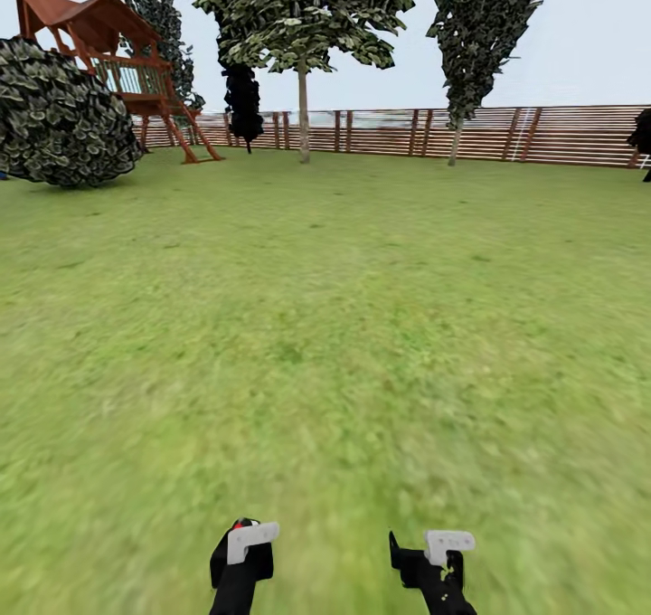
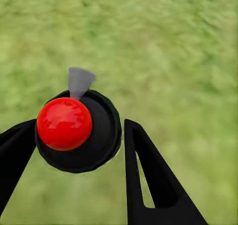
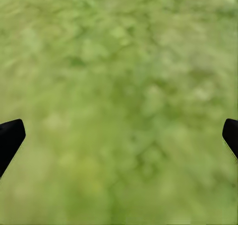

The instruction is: In the garden, pick up the pesticide atomizer on the floor and spray pesticide onto both trees until each tree trunk is fully covered.

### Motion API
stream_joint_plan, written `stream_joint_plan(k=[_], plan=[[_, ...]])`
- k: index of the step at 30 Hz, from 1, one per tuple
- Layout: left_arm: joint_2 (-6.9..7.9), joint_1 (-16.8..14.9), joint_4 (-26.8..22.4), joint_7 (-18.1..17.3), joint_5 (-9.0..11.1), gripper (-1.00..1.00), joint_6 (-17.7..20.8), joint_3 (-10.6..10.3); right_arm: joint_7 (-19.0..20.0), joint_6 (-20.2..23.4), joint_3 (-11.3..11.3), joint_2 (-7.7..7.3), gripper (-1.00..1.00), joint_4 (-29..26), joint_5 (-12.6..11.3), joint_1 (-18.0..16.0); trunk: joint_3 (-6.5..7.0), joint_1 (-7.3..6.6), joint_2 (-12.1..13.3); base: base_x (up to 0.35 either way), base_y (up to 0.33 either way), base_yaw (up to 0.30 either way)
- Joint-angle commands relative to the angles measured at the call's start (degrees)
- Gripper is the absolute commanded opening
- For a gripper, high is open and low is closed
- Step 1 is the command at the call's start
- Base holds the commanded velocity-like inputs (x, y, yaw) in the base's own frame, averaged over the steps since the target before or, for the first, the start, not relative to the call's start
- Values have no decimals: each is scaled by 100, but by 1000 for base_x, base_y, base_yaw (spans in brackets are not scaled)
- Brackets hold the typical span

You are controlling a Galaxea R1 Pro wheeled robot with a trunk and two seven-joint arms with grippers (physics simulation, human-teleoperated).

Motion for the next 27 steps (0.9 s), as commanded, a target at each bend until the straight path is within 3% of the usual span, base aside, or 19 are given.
stream_joint_plan(k=[1, 27], plan=[[7, -8, -3, 34, 55, -100, -40, -29, -36, 38, 11, -2, 100, -10, 14, -1, -5, 2, -2, 335, 0, 0], [-1, -6, -3, 34, 54, -100, -46, -29, -30, 38, 20, 1, 100, -3, 15, -1, -5, 2, -2, 335, 0, 0]])
